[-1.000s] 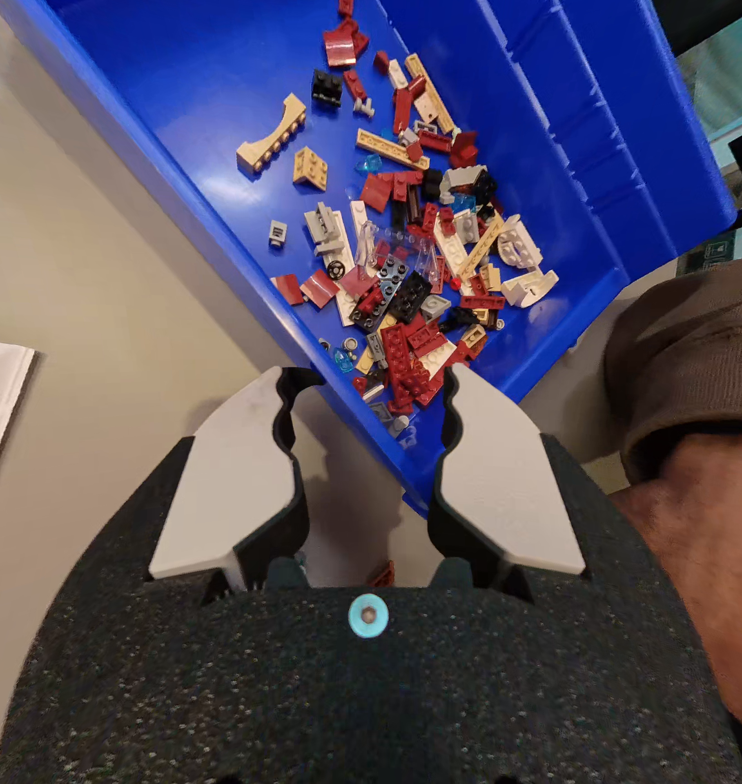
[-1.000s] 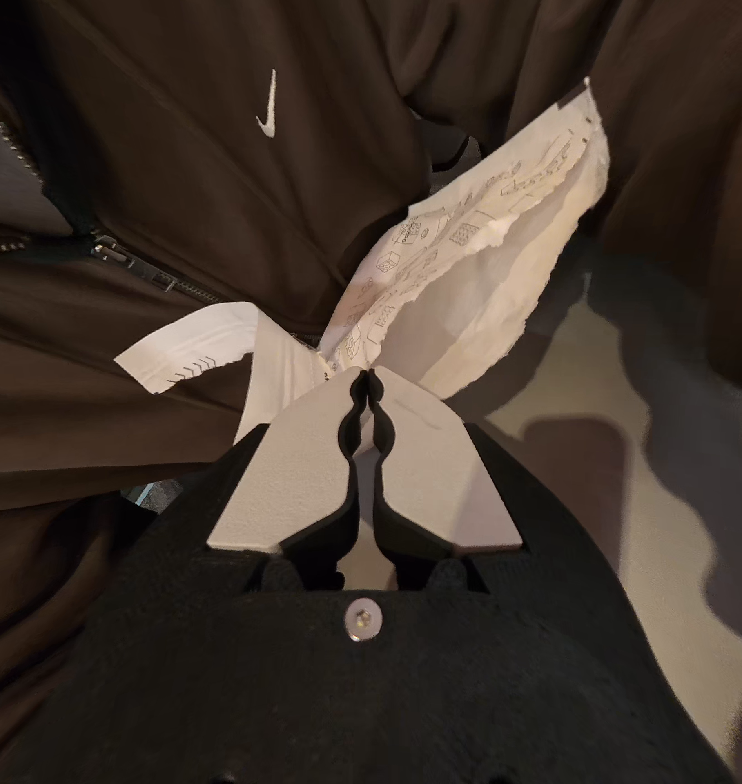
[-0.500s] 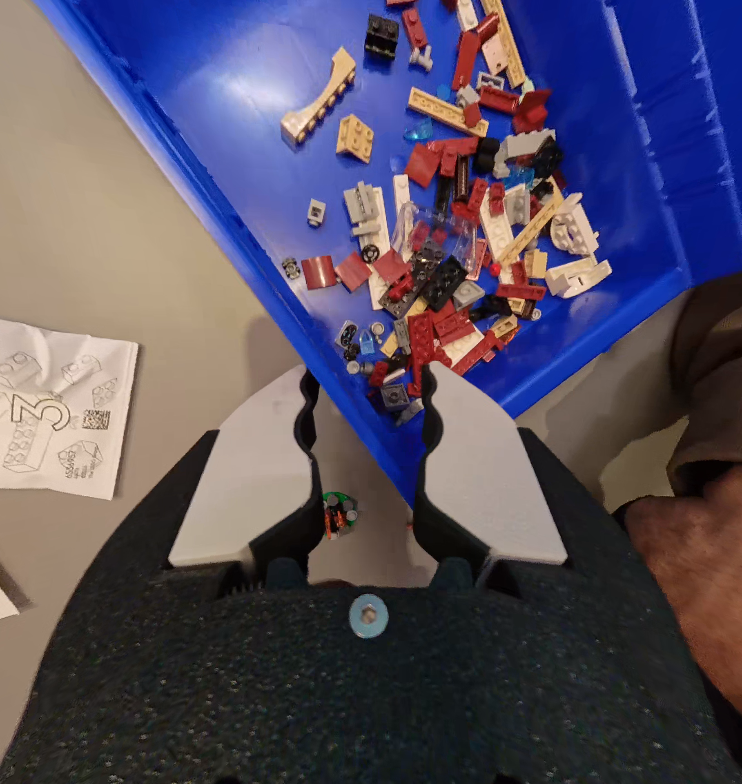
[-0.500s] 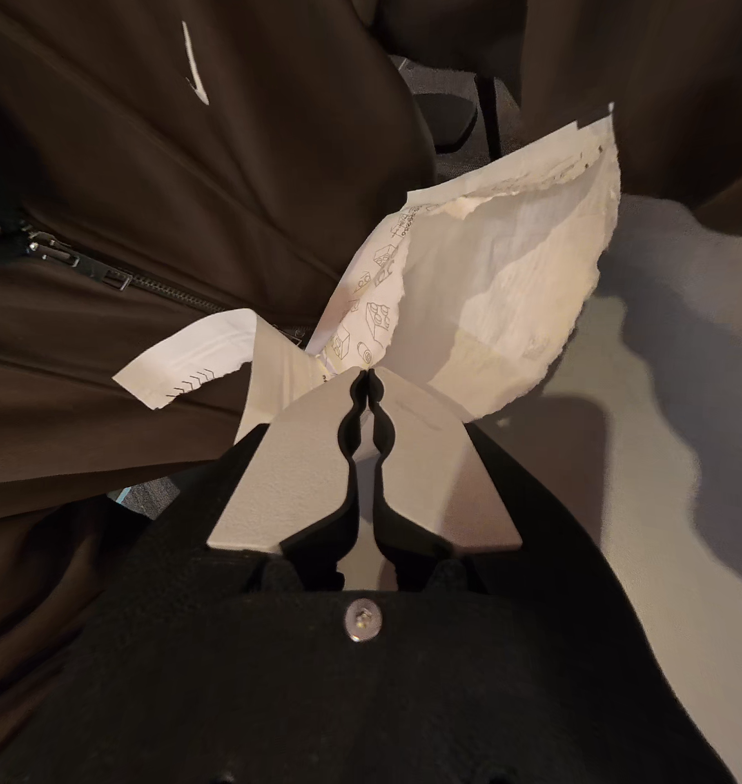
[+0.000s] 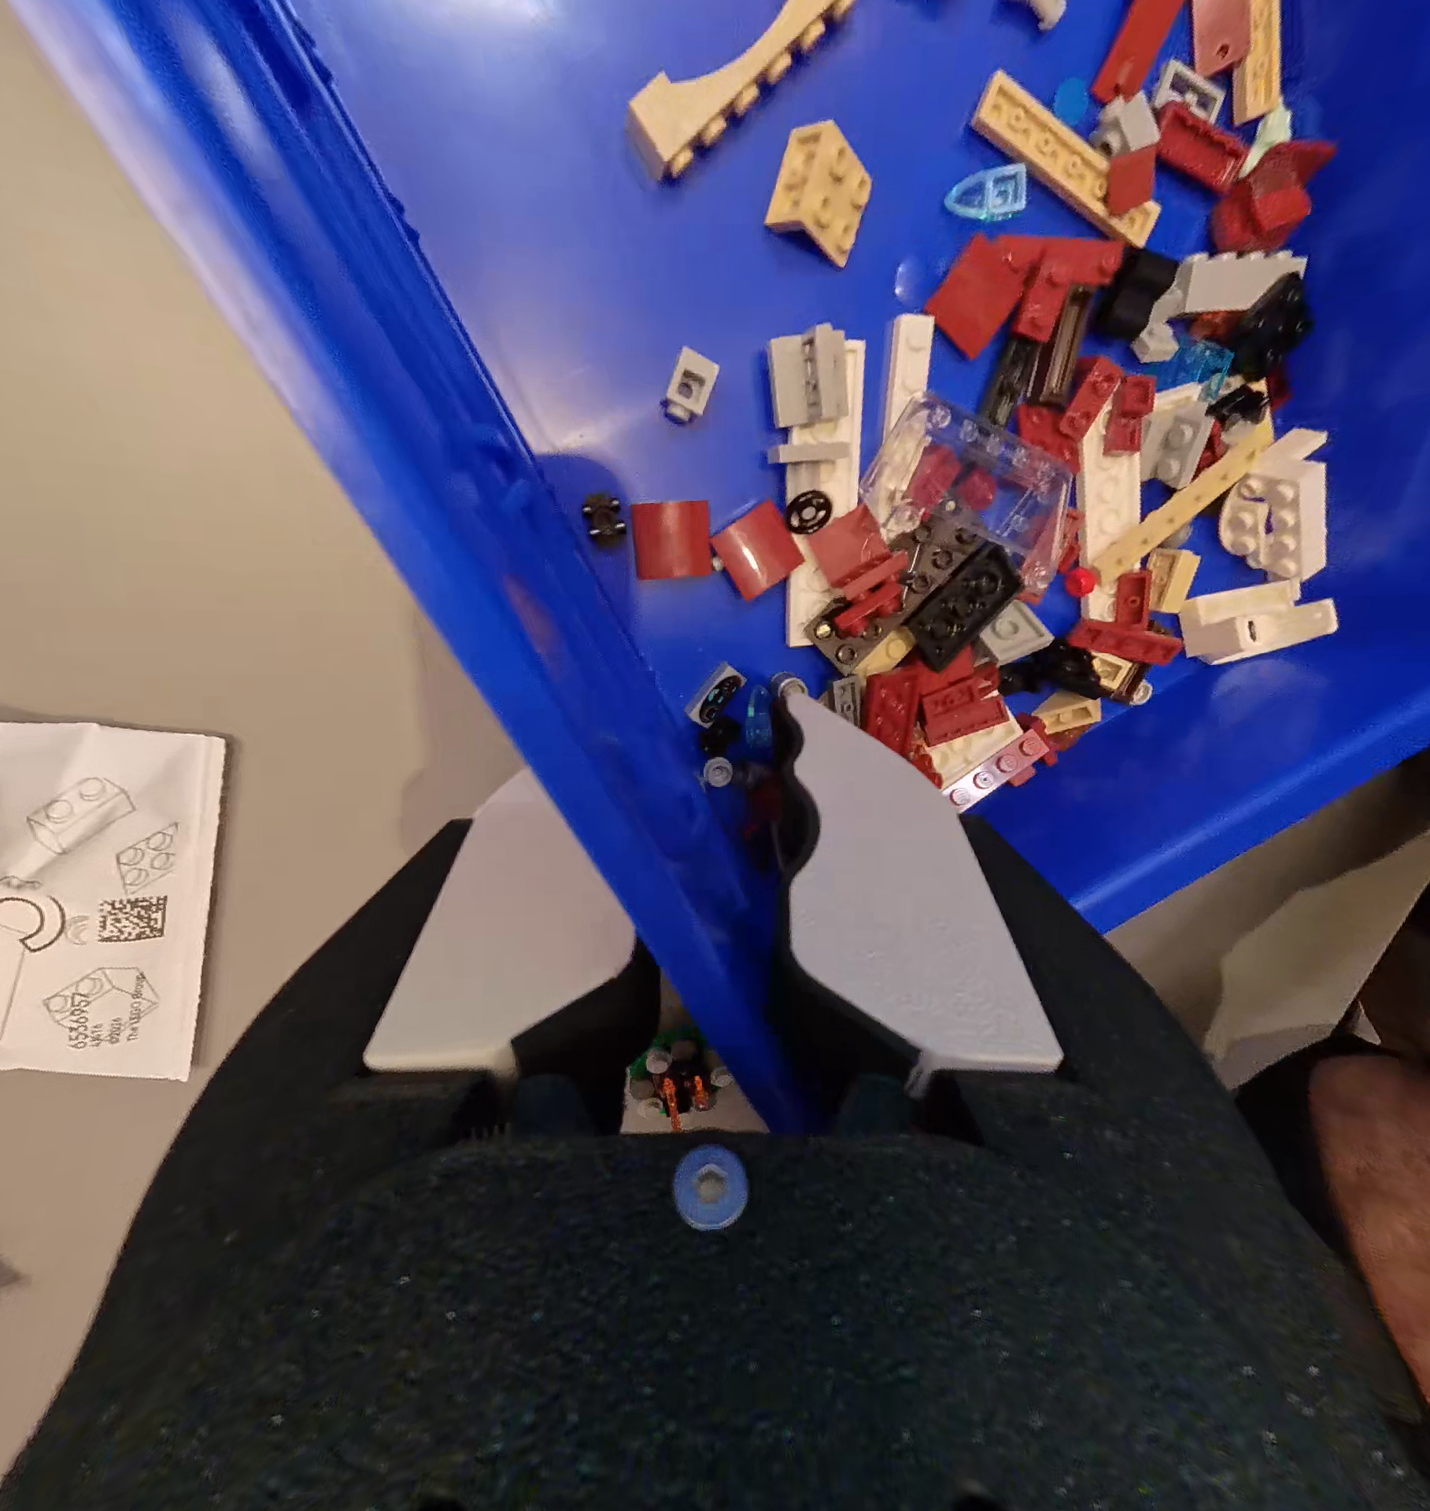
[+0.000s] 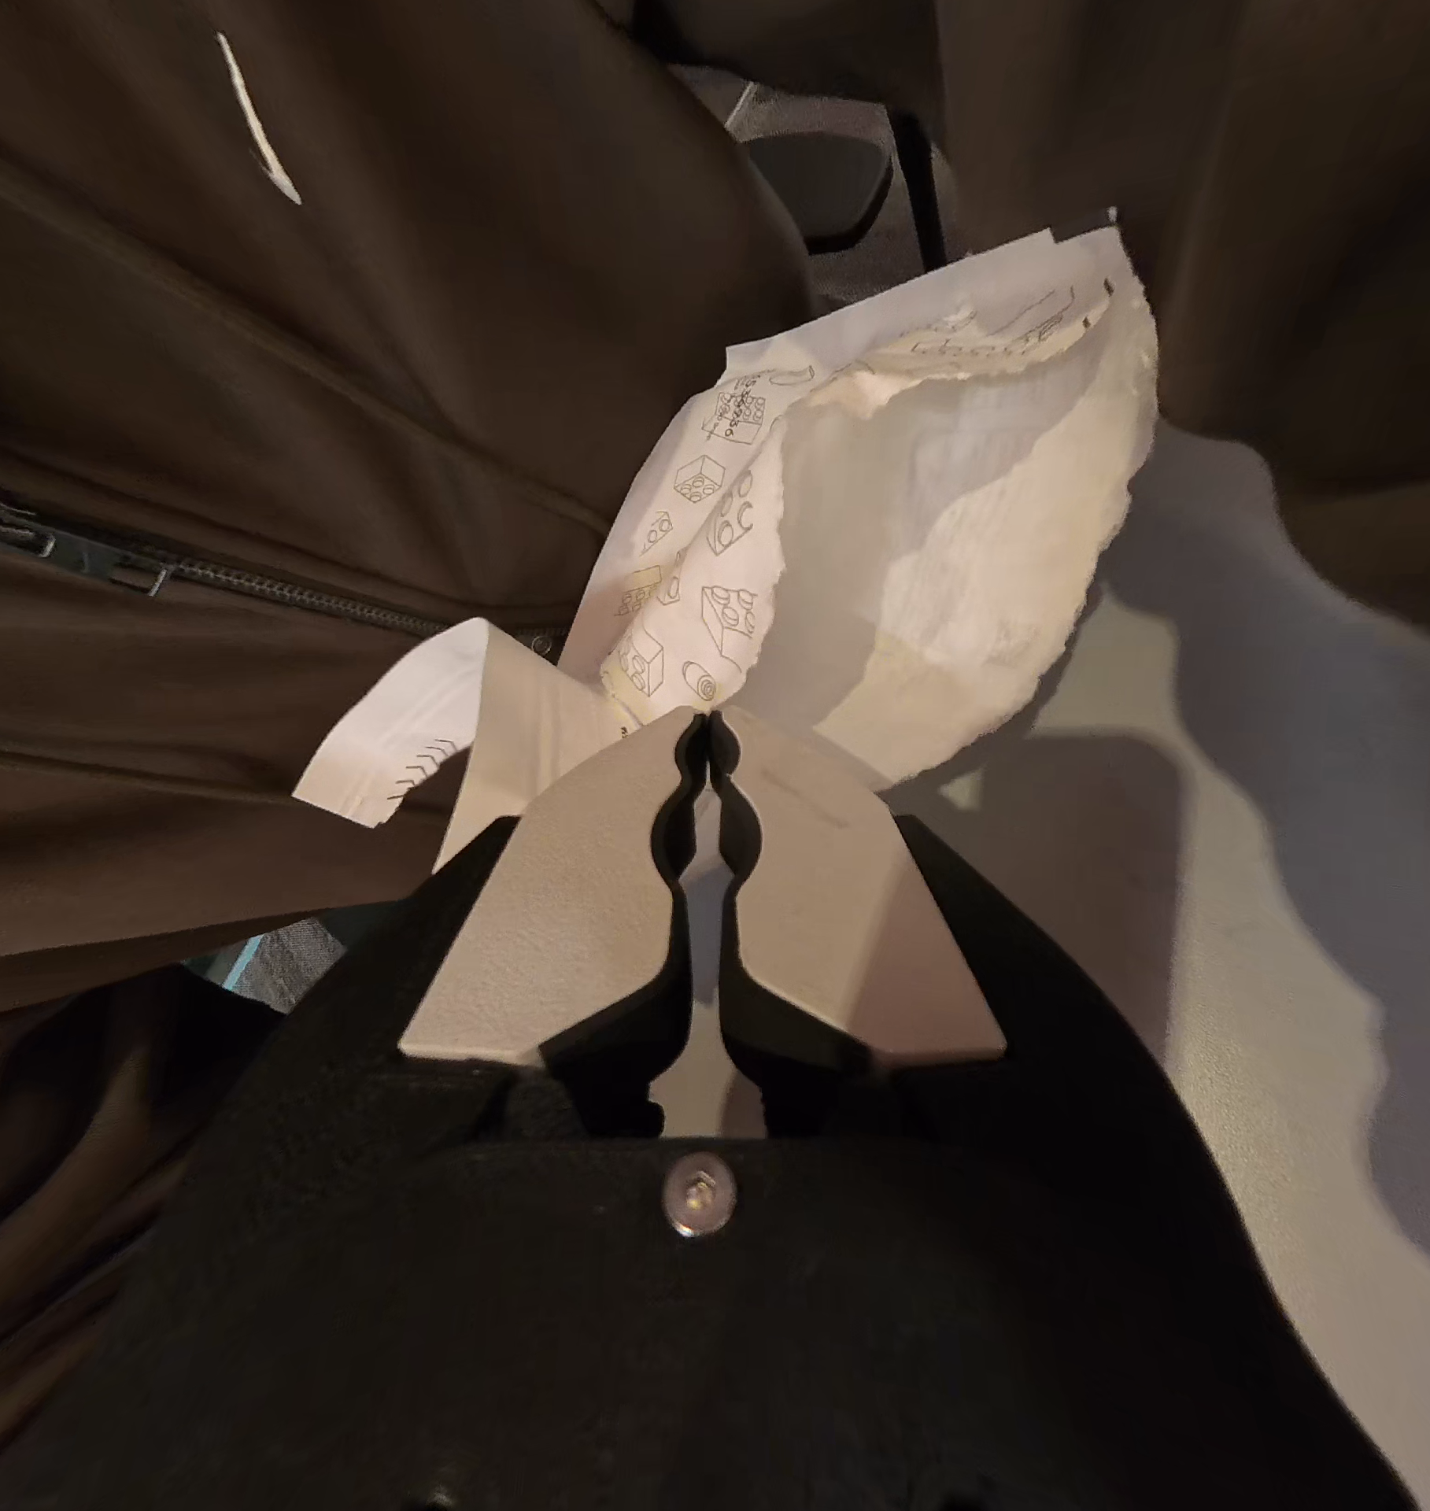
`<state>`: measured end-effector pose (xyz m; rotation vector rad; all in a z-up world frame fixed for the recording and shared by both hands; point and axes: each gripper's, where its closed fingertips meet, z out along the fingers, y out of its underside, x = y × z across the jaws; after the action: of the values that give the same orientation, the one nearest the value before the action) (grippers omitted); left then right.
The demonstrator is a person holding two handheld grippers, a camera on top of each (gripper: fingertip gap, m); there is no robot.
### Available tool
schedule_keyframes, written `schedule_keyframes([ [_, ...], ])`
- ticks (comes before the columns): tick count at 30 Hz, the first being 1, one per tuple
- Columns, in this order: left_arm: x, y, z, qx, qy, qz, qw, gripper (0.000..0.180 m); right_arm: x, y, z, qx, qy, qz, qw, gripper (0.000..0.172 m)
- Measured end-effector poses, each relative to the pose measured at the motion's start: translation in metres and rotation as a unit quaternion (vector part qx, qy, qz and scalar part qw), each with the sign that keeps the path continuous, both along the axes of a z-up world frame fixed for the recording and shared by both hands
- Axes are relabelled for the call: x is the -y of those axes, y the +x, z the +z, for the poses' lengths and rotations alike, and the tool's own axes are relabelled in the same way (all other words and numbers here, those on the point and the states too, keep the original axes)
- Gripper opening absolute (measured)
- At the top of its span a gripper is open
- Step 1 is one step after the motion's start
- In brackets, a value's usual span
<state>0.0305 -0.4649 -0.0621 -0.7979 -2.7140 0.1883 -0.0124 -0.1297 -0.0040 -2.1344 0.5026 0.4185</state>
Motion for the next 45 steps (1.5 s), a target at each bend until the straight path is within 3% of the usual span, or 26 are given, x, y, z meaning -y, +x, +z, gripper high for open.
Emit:
schedule_keyframes([
  [15,-0.008,0.024,0.011,0.016,-0.049,0.032,0.998,0.022,-0.010,0.004,-0.004,0.012,-0.011,-0.009,1.000,0.000],
  [26,-0.025,0.062,0.069,-0.008,-0.151,0.079,0.985,0.020,-0.014,0.007,-0.004,0.021,-0.017,-0.016,0.999,0.000],
  [33,-0.071,0.141,0.103,0.042,-0.192,0.148,0.969,0.020,-0.009,0.011,-0.003,0.032,-0.040,-0.043,0.998,0.000],
  [39,-0.129,0.200,0.111,0.116,-0.198,0.193,0.954,0.020,-0.001,0.014,-0.003,0.051,-0.071,-0.070,0.994,0.000],
  [45,-0.187,0.233,0.114,0.128,-0.187,0.218,0.949,0.019,0.006,0.018,0.003,0.071,-0.077,-0.088,0.991,0.000],
])
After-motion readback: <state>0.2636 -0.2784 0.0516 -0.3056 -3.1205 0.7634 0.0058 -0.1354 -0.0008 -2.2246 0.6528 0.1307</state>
